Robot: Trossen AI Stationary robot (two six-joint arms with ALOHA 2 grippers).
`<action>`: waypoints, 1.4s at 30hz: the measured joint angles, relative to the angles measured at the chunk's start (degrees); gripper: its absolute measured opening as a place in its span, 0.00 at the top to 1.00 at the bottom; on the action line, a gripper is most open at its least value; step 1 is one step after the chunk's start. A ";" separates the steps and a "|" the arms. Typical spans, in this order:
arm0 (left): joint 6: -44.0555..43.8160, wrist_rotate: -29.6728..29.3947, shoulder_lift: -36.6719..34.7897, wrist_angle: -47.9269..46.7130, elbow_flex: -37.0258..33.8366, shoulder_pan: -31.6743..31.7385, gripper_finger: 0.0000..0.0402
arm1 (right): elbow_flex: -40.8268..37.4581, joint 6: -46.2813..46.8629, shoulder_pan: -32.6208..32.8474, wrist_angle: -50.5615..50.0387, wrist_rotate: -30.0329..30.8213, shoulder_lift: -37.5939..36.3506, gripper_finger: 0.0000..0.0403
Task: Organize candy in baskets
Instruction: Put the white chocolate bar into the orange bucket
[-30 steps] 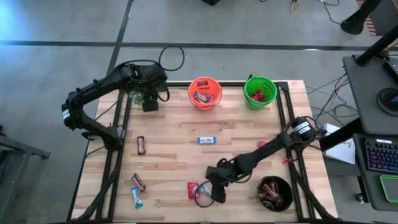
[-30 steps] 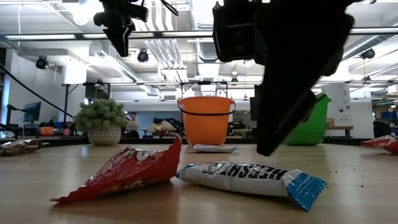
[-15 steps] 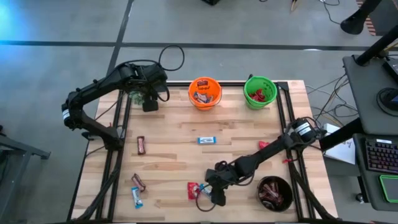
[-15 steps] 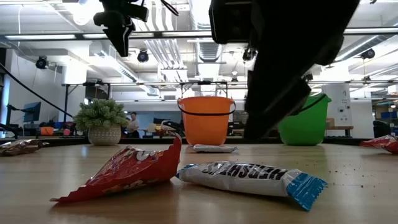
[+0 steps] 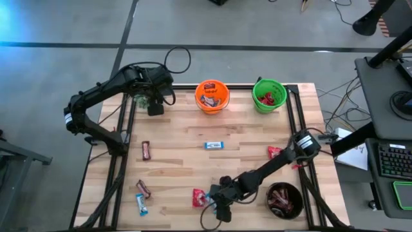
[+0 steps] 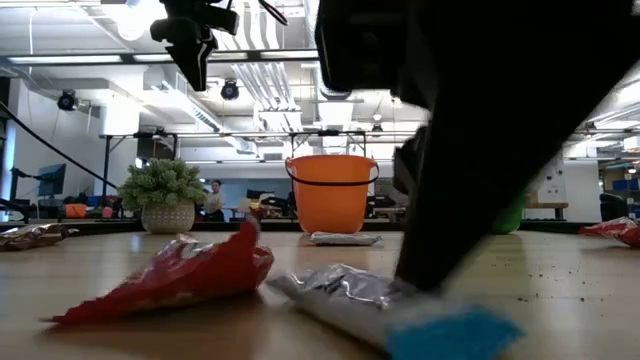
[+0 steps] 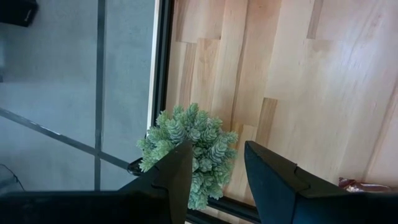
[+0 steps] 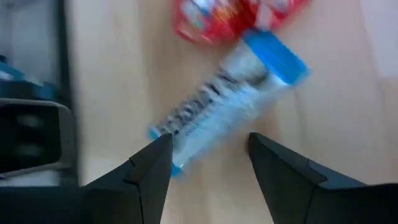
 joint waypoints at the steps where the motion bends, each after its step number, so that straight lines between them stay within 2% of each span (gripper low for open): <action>1: 0.00 0.00 0.00 -0.02 0.00 0.00 0.68 | 0.83 -0.39 0.03 -2.03 0.36 0.79 0.48; 8: 0.00 0.04 0.02 -0.02 0.00 0.00 0.68 | 4.66 0.65 -0.03 -6.47 -0.07 4.51 0.48; 19: 0.70 0.04 0.02 -0.02 0.00 -0.02 0.68 | 5.26 4.69 -0.03 -9.19 0.87 4.76 0.48; 30: 1.45 0.02 0.02 -0.04 0.00 -0.02 0.68 | 5.08 9.73 -0.03 -10.59 1.44 4.09 0.49; 35: 1.74 0.02 0.02 -0.15 0.00 0.00 0.68 | 4.96 12.38 -0.01 -15.38 3.82 2.42 0.48; 42: 1.79 0.02 0.04 -0.19 0.00 -0.02 0.68 | 4.76 11.30 -0.05 -16.90 5.20 1.07 0.48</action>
